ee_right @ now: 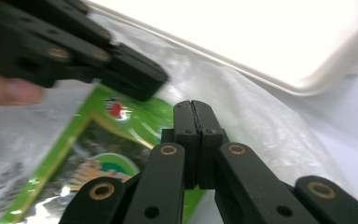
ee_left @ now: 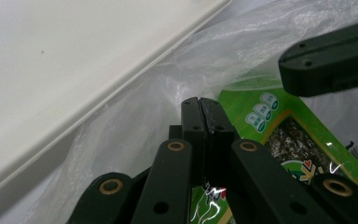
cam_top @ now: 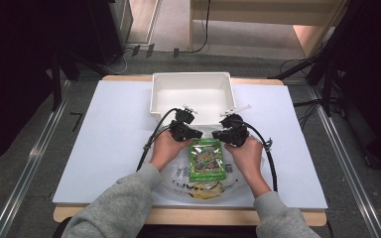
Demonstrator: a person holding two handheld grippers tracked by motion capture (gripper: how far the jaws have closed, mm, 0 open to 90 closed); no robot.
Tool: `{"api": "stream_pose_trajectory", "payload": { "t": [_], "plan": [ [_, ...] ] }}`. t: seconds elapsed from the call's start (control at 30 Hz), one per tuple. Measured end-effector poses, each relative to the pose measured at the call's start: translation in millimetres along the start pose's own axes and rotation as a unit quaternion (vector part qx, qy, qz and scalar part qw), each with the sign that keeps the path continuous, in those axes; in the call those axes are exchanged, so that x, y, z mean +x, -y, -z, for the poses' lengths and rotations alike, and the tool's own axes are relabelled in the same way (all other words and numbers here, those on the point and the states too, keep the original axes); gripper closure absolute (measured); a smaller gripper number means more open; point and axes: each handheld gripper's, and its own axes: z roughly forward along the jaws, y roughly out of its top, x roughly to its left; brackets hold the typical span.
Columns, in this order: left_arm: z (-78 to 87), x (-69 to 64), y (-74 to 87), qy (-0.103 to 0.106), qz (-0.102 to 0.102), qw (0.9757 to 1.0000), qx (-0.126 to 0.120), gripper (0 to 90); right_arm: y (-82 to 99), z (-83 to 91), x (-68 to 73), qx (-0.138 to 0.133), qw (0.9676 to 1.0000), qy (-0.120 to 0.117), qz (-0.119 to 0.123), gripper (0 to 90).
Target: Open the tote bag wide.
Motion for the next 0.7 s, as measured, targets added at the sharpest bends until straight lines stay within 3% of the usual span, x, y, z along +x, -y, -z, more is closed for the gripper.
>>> {"api": "stream_pose_trajectory", "payload": {
  "t": [0.43, 0.7],
  "plan": [
    [-5.1, -3.0, 2.6, -0.015, -0.010, 0.9998, 0.001, 89.6, 8.0, -16.8, -19.6, 0.009, 0.9993, 0.033, -0.011, 90.0],
    [-5.1, 3.2, 6.7, -0.031, -0.012, 0.9994, 0.008, 89.7, 12.2, -18.0, -29.9, 0.016, 0.9980, 0.060, -0.012, 90.0]
  ]
}}
